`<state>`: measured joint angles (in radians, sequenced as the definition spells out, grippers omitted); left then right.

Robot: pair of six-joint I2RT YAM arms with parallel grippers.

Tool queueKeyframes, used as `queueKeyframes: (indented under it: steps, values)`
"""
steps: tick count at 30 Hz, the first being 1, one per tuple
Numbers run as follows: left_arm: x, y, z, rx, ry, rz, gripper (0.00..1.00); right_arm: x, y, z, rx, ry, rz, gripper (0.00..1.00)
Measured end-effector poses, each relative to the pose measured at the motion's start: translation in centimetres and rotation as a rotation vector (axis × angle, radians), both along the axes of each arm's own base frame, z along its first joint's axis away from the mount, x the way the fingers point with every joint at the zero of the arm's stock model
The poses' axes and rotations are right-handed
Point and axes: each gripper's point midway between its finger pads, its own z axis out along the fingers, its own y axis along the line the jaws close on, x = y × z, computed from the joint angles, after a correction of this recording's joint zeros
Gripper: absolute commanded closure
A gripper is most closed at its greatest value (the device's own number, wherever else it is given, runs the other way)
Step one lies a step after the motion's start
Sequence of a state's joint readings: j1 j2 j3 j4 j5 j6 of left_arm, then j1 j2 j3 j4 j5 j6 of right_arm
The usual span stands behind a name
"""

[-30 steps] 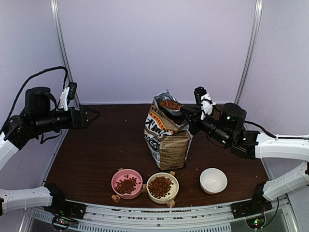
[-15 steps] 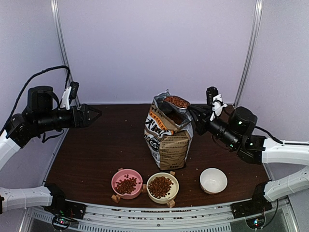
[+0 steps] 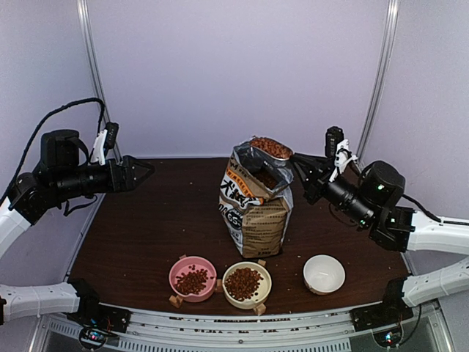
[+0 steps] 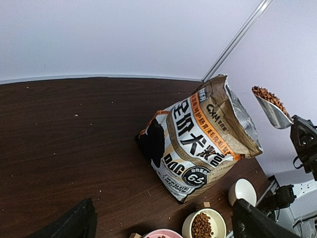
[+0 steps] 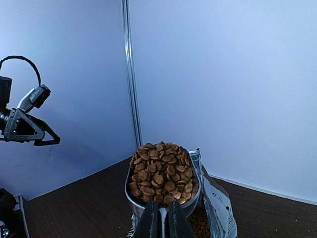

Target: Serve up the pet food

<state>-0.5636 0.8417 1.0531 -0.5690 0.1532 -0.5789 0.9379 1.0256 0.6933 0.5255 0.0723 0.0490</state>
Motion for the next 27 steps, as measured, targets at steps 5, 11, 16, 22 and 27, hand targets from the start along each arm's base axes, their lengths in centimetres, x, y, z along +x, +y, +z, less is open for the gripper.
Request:
queueKeyframes:
  steps: [5, 11, 16, 22, 27]
  values:
    - [0.0, 0.0, 0.0, -0.001, 0.001, 0.001, 0.02, -1.8, 0.8, 0.6, 0.008, -0.009, 0.054, 1.0]
    - [0.0, 0.0, 0.0, -0.005, 0.002, 0.002, 0.02, -4.5, 2.1, 1.1, -0.001, -0.021, 0.134, 1.0]
    - [0.1, -0.1, 0.2, -0.011, -0.004, 0.002, 0.02, -7.1, 3.3, 1.2, -0.015, -0.031, 0.21, 1.0]
    - [0.2, -0.1, -0.1, -0.01, -0.003, 0.004, 0.02, -10.1, 5.1, 0.8, -0.034, -0.037, 0.296, 1.0]
    - [0.1, 0.2, -0.1, -0.012, -0.007, 0.016, 0.02, -12.5, 7.2, -0.8, -0.079, -0.029, 0.371, 1.0]
